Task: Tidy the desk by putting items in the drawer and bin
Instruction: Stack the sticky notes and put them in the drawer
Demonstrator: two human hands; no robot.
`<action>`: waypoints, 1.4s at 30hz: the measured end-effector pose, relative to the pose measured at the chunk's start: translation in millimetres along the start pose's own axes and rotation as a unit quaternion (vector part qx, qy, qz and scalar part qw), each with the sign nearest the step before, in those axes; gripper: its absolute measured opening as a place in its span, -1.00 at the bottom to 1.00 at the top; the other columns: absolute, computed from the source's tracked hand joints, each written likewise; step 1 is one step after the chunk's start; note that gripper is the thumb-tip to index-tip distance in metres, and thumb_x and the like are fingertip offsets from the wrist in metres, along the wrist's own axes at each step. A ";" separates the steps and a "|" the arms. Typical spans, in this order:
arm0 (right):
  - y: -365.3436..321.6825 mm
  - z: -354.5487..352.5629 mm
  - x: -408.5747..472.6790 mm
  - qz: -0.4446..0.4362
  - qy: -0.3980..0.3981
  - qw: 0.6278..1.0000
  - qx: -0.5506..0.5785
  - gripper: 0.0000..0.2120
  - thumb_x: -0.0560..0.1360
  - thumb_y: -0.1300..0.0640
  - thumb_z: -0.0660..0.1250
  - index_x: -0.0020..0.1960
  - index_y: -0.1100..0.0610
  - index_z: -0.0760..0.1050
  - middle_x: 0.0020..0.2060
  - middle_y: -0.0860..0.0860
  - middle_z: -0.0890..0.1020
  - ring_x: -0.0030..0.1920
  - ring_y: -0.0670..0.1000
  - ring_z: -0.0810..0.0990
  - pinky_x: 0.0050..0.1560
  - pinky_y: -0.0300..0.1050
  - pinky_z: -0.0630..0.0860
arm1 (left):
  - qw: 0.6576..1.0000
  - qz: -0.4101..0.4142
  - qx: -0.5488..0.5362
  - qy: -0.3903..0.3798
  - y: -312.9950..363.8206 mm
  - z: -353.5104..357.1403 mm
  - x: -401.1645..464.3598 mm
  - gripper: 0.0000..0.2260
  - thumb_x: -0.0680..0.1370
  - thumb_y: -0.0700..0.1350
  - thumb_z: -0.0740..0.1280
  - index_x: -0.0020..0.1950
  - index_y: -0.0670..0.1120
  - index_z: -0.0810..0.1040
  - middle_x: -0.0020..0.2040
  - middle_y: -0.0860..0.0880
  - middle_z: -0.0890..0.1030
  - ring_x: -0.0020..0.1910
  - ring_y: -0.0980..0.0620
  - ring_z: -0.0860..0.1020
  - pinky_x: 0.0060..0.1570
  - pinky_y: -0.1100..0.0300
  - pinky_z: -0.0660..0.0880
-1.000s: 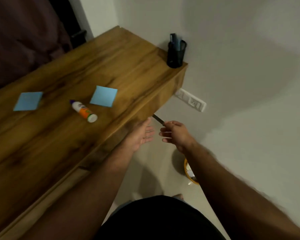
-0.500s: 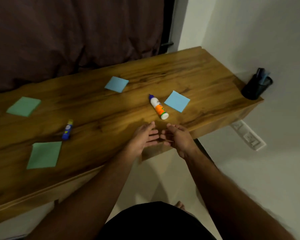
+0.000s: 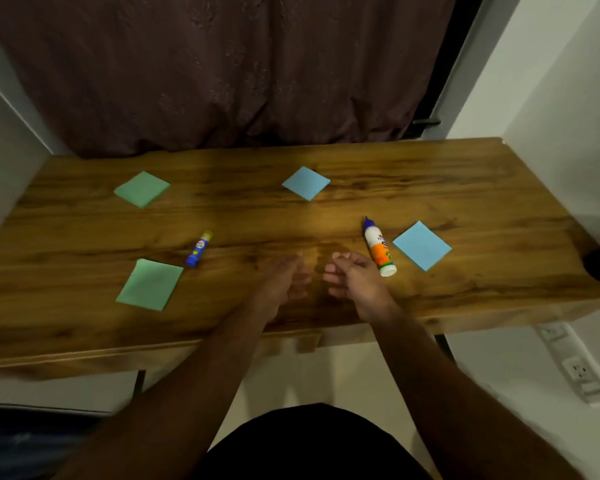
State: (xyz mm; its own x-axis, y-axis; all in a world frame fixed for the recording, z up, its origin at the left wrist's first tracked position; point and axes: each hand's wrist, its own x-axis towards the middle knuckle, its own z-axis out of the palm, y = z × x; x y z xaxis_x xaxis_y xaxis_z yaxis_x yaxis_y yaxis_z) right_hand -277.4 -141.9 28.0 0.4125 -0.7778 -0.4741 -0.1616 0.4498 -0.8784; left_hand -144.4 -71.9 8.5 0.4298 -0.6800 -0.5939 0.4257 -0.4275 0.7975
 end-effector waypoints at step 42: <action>-115.2 -116.1 175.8 -0.134 0.235 0.947 -0.174 -0.73 0.44 0.34 0.38 0.10 0.16 0.46 0.04 0.24 0.61 -0.03 0.17 0.60 -0.09 0.07 0.54 | 0.997 0.002 0.019 -0.075 92.9 56.6 136.3 -0.77 0.61 0.05 0.26 0.21 -0.01 0.47 0.12 -0.05 0.62 0.04 0.00 0.62 0.00 0.04 0.59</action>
State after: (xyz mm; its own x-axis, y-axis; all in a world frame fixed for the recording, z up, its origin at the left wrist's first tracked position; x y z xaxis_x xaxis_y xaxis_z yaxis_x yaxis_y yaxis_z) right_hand -290.3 -381.5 38.8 0.0499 -0.9896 -0.1347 -0.4279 0.1007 -0.8982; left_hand -91.3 -238.1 7.6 0.3057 -0.7619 -0.5710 0.3926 -0.4455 0.8046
